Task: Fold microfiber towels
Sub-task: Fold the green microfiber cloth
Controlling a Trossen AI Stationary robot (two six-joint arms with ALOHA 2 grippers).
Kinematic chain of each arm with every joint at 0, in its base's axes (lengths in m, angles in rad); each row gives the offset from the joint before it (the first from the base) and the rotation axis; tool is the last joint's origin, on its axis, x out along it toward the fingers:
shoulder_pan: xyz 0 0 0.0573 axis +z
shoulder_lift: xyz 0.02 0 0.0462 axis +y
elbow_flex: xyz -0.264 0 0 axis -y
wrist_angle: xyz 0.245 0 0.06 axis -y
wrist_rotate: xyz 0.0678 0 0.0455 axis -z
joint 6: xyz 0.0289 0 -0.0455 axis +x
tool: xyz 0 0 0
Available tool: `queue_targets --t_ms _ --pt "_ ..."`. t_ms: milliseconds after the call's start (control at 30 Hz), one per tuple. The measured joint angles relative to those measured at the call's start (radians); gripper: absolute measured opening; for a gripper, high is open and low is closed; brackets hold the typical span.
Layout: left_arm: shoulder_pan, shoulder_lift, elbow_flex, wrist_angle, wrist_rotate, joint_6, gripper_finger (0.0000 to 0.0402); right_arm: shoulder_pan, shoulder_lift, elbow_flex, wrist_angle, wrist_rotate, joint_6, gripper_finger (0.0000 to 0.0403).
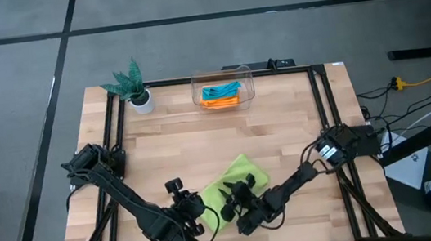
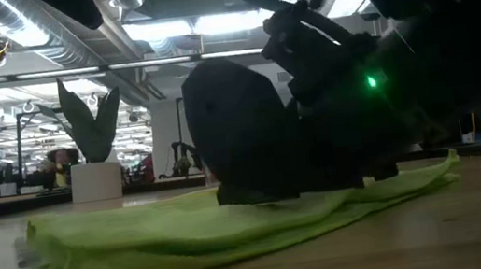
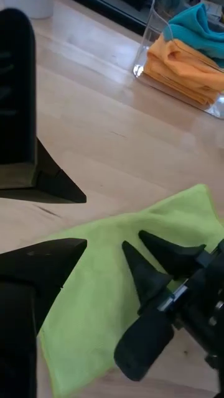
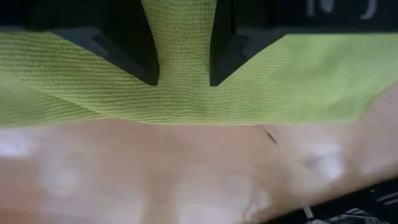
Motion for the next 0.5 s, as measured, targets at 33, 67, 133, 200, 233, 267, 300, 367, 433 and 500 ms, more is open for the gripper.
queue_targets --t_ms 33,67,133,200,233,267,300,367,433,500 --pt "0.000 0.000 0.000 0.003 -0.001 0.000 0.0094 0.000 0.016 0.001 0.004 0.018 -0.014 0.0147" --pt "0.000 0.000 0.000 0.005 -0.002 0.000 0.0094 -0.001 0.031 0.002 0.008 0.026 -0.040 0.0147" --pt "0.000 0.000 0.000 0.005 -0.002 0.000 0.0094 -0.014 0.046 0.004 0.010 0.008 -0.154 0.0147" --pt "0.000 0.000 0.000 0.005 -0.002 0.002 0.0094 -0.040 0.042 0.004 0.017 -0.050 -0.276 0.0147" --pt "0.000 0.000 0.000 0.005 -0.002 0.004 0.0094 -0.055 0.033 0.004 0.018 -0.087 -0.344 0.0147" --pt "0.000 0.000 0.000 0.005 -0.002 0.006 0.0094 -0.071 0.022 0.004 0.018 -0.125 -0.418 0.0147" --pt "0.000 0.000 0.000 0.005 -0.002 0.006 0.0094 -0.088 0.011 0.004 0.019 -0.163 -0.486 0.0147" --pt "0.000 0.000 0.000 0.005 -0.002 0.006 0.0094 -0.128 -0.015 0.003 0.021 -0.258 -0.611 0.0147" --pt "0.000 0.000 0.000 0.008 -0.002 0.006 0.0094 -0.175 -0.041 0.001 0.027 -0.376 -0.727 0.0147" --pt "0.000 0.001 0.000 0.011 -0.002 0.006 0.0094 -0.225 -0.053 0.000 0.058 -0.525 -0.849 0.0147"
